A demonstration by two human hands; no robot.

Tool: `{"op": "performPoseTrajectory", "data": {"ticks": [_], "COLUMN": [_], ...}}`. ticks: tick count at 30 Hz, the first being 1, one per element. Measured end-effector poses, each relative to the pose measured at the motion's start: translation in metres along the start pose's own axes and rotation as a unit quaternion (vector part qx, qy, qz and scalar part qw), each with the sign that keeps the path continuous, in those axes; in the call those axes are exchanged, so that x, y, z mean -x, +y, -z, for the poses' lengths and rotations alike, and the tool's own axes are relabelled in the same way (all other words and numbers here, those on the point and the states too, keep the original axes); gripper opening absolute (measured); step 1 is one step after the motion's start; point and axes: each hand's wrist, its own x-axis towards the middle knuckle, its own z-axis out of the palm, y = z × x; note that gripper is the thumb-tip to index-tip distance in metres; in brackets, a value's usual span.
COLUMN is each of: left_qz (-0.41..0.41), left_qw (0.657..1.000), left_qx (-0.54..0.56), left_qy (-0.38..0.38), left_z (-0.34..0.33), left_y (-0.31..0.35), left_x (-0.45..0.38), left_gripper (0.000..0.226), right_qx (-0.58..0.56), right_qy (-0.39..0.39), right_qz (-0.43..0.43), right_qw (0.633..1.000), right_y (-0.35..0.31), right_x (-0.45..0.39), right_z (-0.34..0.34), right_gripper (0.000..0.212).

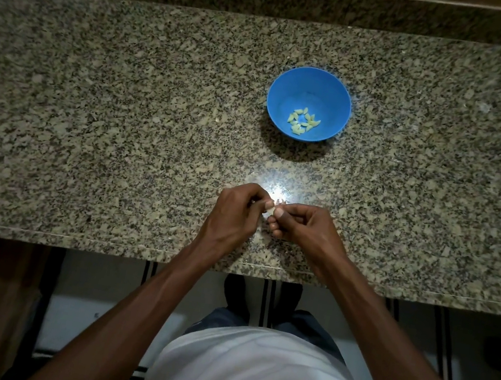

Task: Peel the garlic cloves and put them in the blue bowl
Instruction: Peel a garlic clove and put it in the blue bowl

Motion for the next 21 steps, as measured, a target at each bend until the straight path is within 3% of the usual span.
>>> {"op": "performPoseTrajectory", "data": {"ticks": [10, 16, 21], "left_qz": [-0.065, -0.025, -0.026], "left_qw": [0.996, 0.999, 0.998], "left_qx": [-0.066, -0.042, -0.045], "left_qy": [0.005, 0.017, 0.044], "left_z": [-0.007, -0.005, -0.008], "left_y": [-0.001, 0.004, 0.006], "left_x": [0.007, 0.006, 0.009], "left_gripper": [0.009, 0.013, 0.008], "right_qx": [0.000, -0.025, -0.126], "right_qy": [0.002, -0.003, -0.016], "right_qz": [-0.005, -0.020, -0.070], "right_qw": [1.000, 0.999, 0.989], "right_y": [0.000, -0.005, -0.006], "right_x": [0.002, 0.002, 0.001], "right_z": [-0.003, -0.006, -0.009], "right_gripper": [0.017, 0.015, 0.013]}}
